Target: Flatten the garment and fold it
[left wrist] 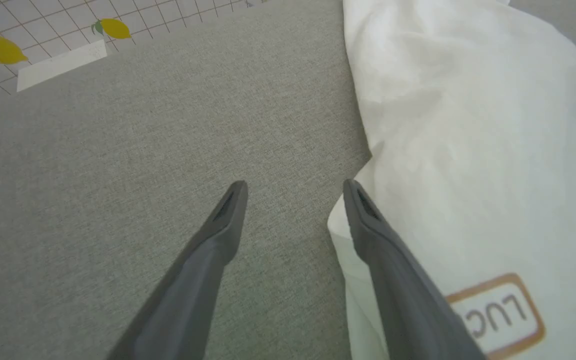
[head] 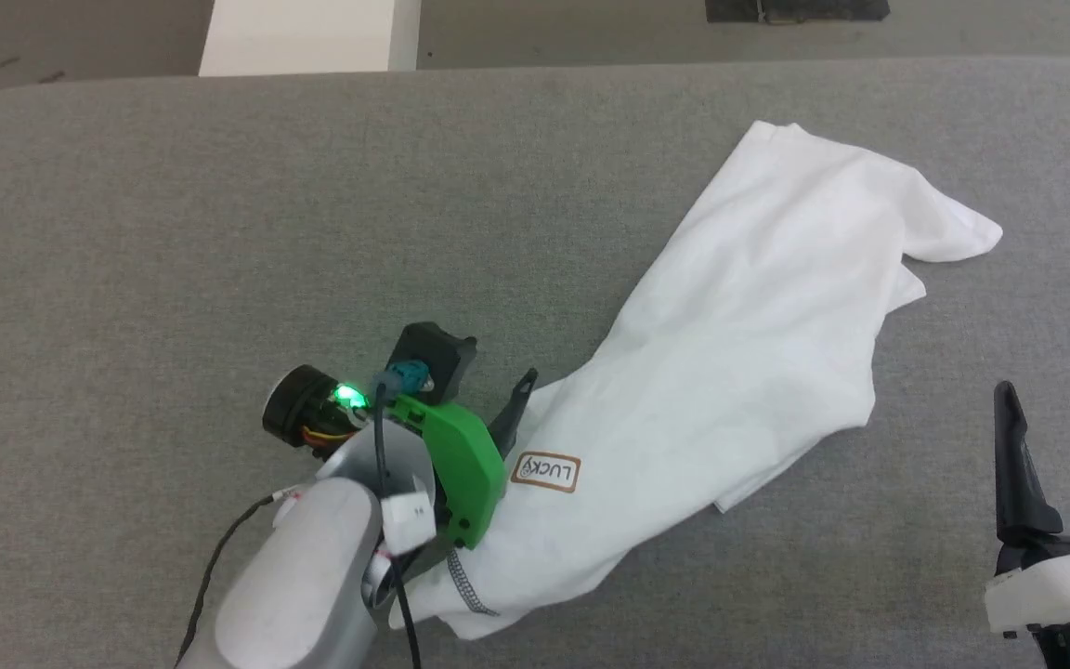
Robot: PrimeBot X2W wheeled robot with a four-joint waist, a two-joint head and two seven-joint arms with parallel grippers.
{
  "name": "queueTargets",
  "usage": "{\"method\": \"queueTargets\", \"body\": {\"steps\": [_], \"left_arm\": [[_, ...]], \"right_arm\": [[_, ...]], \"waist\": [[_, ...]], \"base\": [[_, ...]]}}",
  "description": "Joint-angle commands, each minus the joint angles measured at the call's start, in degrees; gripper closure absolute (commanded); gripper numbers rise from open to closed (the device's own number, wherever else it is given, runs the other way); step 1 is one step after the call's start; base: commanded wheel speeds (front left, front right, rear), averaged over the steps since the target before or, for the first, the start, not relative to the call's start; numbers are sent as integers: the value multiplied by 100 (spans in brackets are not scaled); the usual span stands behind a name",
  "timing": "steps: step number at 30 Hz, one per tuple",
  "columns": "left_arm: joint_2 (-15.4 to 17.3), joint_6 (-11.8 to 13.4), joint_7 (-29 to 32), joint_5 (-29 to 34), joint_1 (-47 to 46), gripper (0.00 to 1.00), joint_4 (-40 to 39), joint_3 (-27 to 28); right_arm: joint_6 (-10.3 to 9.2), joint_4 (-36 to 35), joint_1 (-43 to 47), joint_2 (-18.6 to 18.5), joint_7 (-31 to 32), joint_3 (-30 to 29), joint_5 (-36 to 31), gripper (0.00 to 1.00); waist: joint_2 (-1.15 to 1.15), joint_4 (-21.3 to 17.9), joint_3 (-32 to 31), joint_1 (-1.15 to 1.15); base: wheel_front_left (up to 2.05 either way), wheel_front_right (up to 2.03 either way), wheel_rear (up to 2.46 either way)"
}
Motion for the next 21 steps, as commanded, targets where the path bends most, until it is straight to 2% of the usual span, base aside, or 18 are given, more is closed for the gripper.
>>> {"method": "queueTargets", "body": {"steps": [1, 9, 15, 16, 17, 21], "left_arm": [[50, -29, 112, -157, -155, 0, 89, -55], [65, -43, 678, -1036, -335, 0, 148, -552], [171, -44, 1106, -1260, -331, 0, 291, -1106], [191, -44, 1129, -1254, -340, 58, 325, -1192], [206, -44, 1075, -1222, -367, 100, 348, -1271], [202, 44, 607, -1025, -463, 100, 472, -1319]], "right_arm": [[-9, -32, -108, 8, 20, 14, -13, 0], [-9, -6, -151, 8, 49, -6, -16, 0], [-9, 55, -231, 8, 45, 55, -4, 0], [-9, 67, -243, 8, 44, 60, -5, 0], [-9, 81, -257, 8, 42, 63, -6, 0], [-9, 141, -298, 8, 32, 83, -14, 0]], "waist": [[0, -97, 170, 0], [0, -149, 441, 0], [0, -128, 524, 0], [0, -122, 528, 0], [0, -115, 530, 0], [0, -85, 474, 0]], "base": [[0, 0, 0], [0, 0, 0], [0, 0, 0], [0, 0, 0], [0, 0, 0], [0, 0, 0]]}}
